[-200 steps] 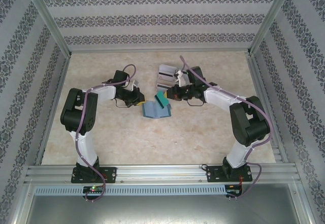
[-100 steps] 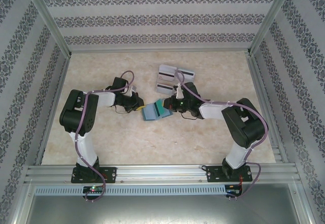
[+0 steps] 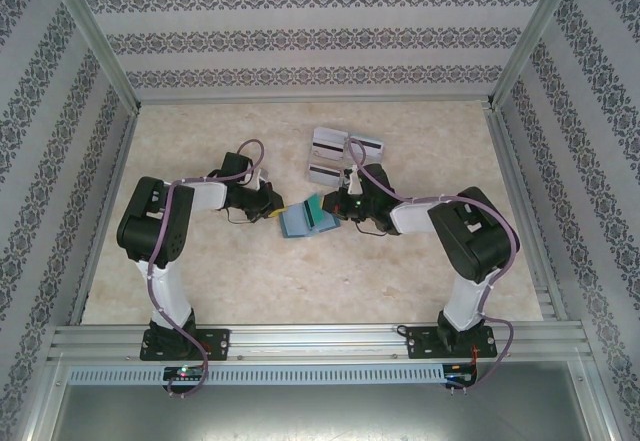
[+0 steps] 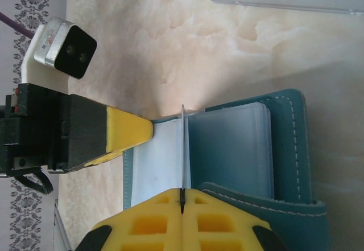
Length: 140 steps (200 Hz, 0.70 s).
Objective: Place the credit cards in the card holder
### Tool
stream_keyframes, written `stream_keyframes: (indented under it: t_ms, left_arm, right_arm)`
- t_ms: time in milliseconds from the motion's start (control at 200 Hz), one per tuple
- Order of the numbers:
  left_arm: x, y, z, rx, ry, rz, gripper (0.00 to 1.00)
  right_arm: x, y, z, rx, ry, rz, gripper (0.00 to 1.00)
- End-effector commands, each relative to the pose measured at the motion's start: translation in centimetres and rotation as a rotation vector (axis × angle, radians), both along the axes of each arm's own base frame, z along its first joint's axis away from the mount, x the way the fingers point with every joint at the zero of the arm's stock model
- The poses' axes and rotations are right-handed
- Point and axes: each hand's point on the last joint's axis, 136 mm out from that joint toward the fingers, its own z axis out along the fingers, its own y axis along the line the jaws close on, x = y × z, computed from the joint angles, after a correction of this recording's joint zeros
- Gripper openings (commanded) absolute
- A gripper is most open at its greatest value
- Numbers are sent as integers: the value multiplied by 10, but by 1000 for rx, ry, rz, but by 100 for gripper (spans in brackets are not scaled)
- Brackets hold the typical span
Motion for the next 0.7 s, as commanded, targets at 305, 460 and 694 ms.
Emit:
stream_keyframes:
  t_ms: [305, 460, 694]
  left_arm:
    - [1, 6, -1, 26, -12, 23, 4]
    - [1, 6, -1, 26, -12, 21, 4]
    - [3, 7, 0, 27, -15, 23, 4]
  right_arm:
    - [-7, 13, 2, 50, -6, 49, 0]
    - [-13, 14, -2, 42, 1, 66, 0]
    - [-25, 11, -7, 43, 31, 80, 0]
